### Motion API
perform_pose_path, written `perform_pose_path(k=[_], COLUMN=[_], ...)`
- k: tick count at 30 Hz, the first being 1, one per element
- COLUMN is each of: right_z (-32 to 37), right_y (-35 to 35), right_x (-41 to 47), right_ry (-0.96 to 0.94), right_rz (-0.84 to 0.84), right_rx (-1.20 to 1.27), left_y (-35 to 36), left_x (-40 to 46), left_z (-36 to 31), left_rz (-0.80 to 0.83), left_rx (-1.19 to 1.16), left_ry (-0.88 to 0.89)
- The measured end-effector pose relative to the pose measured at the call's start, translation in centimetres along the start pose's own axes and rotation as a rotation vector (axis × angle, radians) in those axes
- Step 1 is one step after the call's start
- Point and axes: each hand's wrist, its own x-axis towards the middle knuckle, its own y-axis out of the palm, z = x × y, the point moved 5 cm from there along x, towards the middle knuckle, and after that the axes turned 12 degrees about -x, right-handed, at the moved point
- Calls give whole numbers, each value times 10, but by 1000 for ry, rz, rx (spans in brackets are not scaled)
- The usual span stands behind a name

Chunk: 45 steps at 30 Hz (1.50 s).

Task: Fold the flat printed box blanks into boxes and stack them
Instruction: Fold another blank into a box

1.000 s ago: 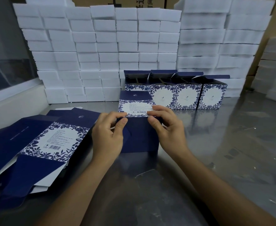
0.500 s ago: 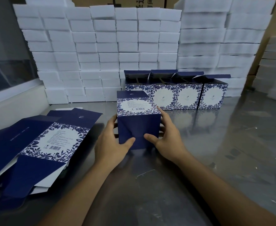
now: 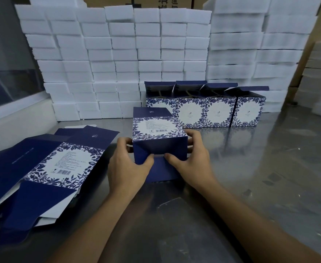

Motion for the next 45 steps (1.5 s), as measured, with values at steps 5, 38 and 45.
perform_pose_path(k=[5,38,45], right_z=[0,3,13], right_y=[1,-11,-4], right_x=[0,8,8], right_ry=[5,180,218], right_rz=[11,-66,67], right_rx=[7,305,597], left_y=[1,4,2], left_x=[1,13,21], left_z=[2,-4,-11], left_rz=[10,145,253], left_rx=[-22,-674,-772], left_ry=[-30,-306,-436])
